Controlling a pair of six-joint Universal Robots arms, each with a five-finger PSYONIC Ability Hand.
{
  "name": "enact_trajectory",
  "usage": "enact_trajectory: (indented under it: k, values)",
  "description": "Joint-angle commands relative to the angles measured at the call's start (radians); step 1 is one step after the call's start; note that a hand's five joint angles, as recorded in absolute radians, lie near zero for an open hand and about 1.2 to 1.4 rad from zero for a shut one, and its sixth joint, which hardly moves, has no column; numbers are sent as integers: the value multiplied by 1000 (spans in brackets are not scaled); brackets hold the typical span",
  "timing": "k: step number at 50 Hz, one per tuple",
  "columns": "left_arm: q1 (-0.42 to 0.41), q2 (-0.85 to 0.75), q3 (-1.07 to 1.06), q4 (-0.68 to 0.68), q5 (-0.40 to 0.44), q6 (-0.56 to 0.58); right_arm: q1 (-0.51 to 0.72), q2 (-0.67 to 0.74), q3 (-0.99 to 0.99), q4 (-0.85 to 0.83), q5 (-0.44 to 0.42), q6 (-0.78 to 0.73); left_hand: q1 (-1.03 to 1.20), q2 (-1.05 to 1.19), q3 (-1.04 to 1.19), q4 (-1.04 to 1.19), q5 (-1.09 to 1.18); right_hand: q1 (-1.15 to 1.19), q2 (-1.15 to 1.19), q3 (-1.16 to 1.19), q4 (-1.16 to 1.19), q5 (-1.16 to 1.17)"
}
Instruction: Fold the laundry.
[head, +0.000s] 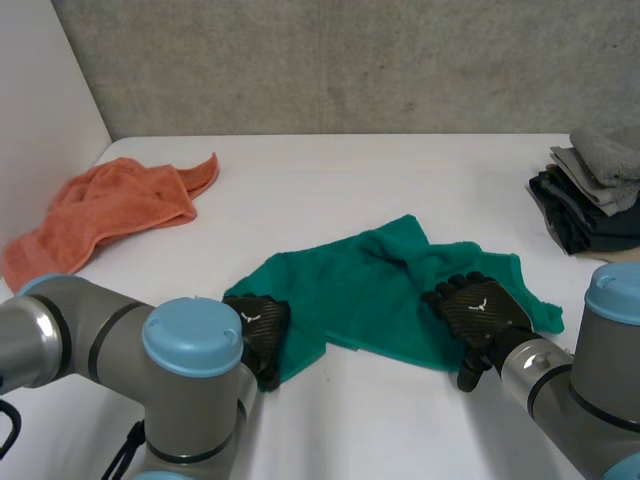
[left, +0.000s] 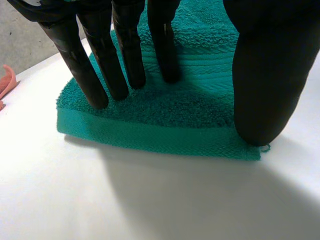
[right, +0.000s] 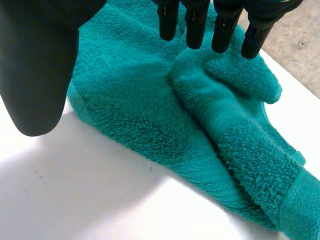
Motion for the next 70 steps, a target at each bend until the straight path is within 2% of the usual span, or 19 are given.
enact_trajectory:
  k: [1,11,22,23,25,27,30,35,51,61,70]
  values:
    - [1,-21,30,5,-1,1,0,0,2,-1,0,0,256,263,263,263,275,41,57,61,60,53]
    - [10,-56,73,40,-3,4,-1,0,2,1,2,-2,783,790,791,791,803,62,78,82,81,73]
    - [49,-55,113,34,2,57,-7,-2,2,1,8,0,784,791,791,791,804,65,81,84,84,76]
    - [50,-33,98,28,4,72,-9,-2,2,1,8,0,505,512,513,513,525,65,81,84,84,76]
    - [44,0,72,21,8,73,-9,-2,2,1,8,0,126,133,133,133,145,65,81,84,84,76]
    - [32,49,23,18,27,73,-9,-3,2,1,8,0,-63,-56,-56,-56,-43,65,81,84,84,76]
    - [13,91,-14,25,47,73,-9,-3,0,1,6,0,-166,-159,-159,-159,-147,65,81,84,84,76]
    - [-13,88,-39,24,83,72,-7,-3,0,1,6,0,-173,-166,-165,-165,-153,65,81,84,84,76]
    - [-7,-16,30,80,86,77,0,0,2,1,2,-3,-111,-104,-104,-104,-91,65,81,84,84,76]
    - [-10,-114,167,88,86,83,2,0,6,1,2,-3,-52,-45,-45,-45,-33,65,81,84,84,76]
    - [-8,-206,292,83,85,84,2,1,8,1,0,-3,97,104,104,104,117,65,81,84,84,76]
